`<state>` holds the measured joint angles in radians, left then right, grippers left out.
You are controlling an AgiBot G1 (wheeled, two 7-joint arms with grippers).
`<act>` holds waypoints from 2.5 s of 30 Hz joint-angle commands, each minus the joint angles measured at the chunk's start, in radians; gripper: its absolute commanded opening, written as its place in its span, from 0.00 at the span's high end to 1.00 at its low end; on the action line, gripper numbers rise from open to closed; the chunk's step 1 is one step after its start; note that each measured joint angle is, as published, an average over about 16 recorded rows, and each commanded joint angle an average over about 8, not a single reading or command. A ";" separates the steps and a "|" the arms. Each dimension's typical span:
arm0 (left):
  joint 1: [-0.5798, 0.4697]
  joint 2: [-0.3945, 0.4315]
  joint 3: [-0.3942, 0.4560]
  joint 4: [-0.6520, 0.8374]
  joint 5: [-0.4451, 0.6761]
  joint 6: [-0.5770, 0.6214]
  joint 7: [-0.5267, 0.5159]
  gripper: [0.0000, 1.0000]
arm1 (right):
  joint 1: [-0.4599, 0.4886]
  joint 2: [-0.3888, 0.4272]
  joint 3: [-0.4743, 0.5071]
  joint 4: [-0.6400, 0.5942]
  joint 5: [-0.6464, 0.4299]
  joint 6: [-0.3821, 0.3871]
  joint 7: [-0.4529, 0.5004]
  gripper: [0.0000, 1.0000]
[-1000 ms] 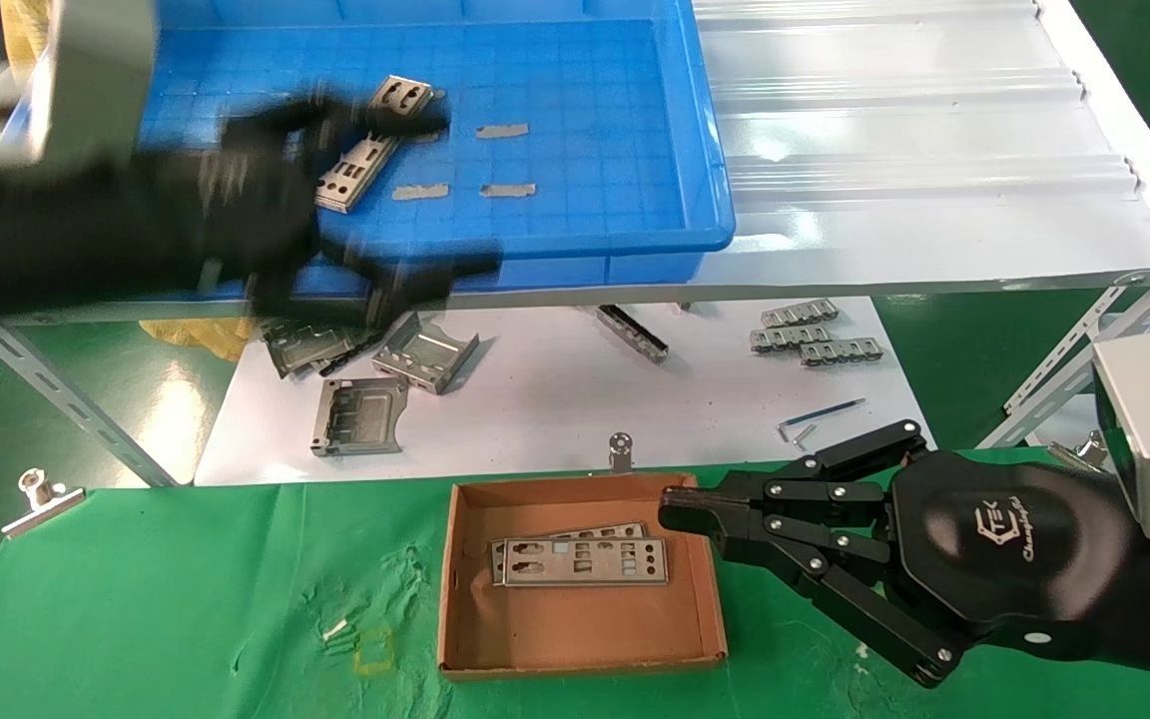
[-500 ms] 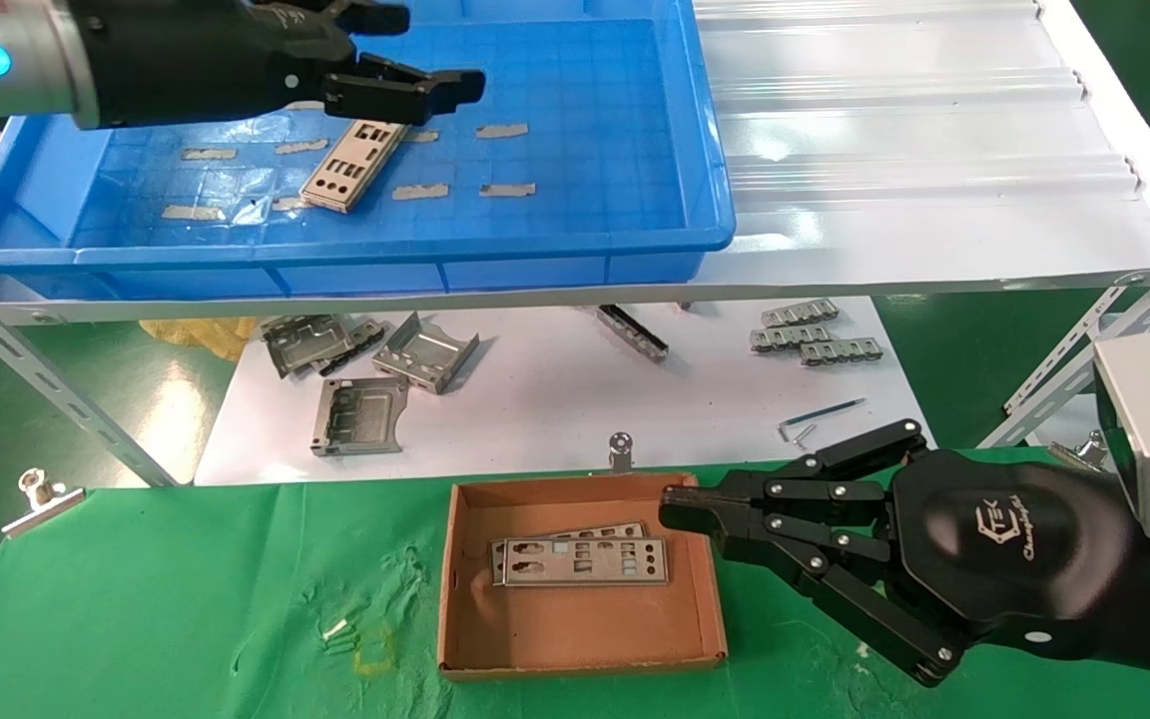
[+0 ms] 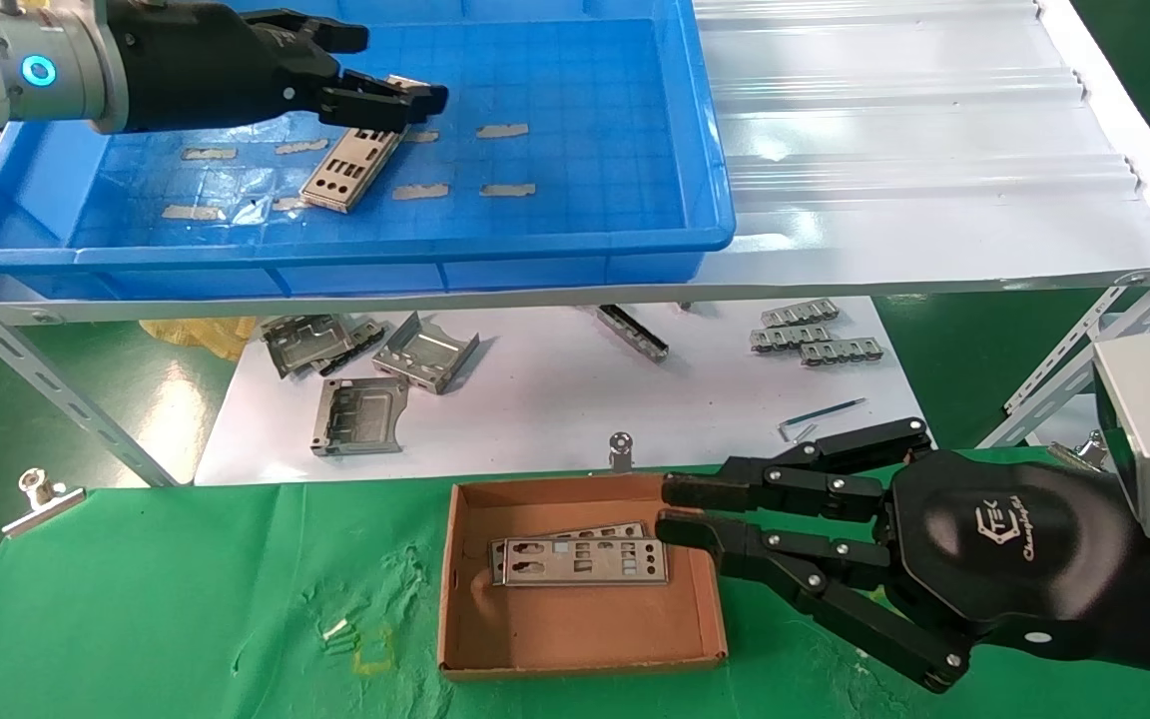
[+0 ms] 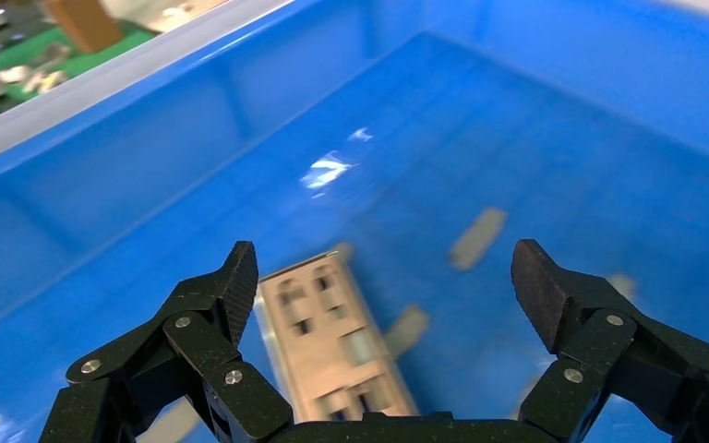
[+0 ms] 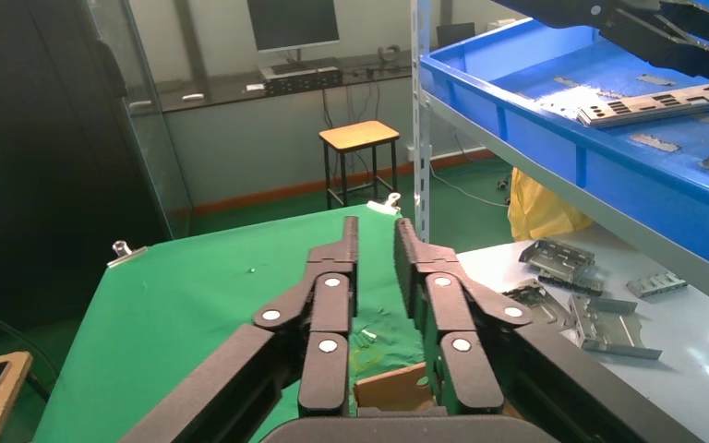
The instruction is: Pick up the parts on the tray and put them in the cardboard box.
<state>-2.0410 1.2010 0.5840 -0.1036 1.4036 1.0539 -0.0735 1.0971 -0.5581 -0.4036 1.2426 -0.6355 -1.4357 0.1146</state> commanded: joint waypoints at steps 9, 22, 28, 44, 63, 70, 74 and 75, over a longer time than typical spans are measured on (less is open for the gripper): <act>-0.004 0.021 0.009 0.076 0.016 -0.069 0.016 0.16 | 0.000 0.000 0.000 0.000 0.000 0.000 0.000 0.00; -0.001 0.017 -0.002 0.106 0.000 -0.026 -0.018 1.00 | 0.000 0.000 0.000 0.000 0.000 0.000 0.000 0.00; -0.001 0.013 -0.002 0.105 0.001 -0.027 -0.016 1.00 | 0.000 0.000 0.000 0.000 0.000 0.000 0.000 0.00; -0.003 0.011 0.002 0.100 0.007 -0.043 -0.011 1.00 | 0.000 0.000 0.000 0.000 0.000 0.000 0.000 0.00; -0.001 0.011 0.000 0.096 0.004 -0.054 0.002 1.00 | 0.000 0.000 0.000 0.000 0.000 0.000 0.000 0.00; -0.009 -0.002 -0.013 0.086 -0.015 -0.029 0.012 1.00 | 0.000 0.000 0.000 0.000 0.000 0.000 0.000 0.00; -0.018 -0.014 -0.021 0.082 -0.027 -0.010 0.014 1.00 | 0.000 0.000 0.000 0.000 0.000 0.000 0.000 0.00; -0.021 -0.017 -0.023 0.081 -0.030 -0.005 0.014 1.00 | 0.000 0.000 0.000 0.000 0.000 0.000 0.000 0.00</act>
<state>-2.0638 1.1823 0.5599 -0.0241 1.3724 1.0540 -0.0578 1.0971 -0.5580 -0.4038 1.2426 -0.6354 -1.4356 0.1145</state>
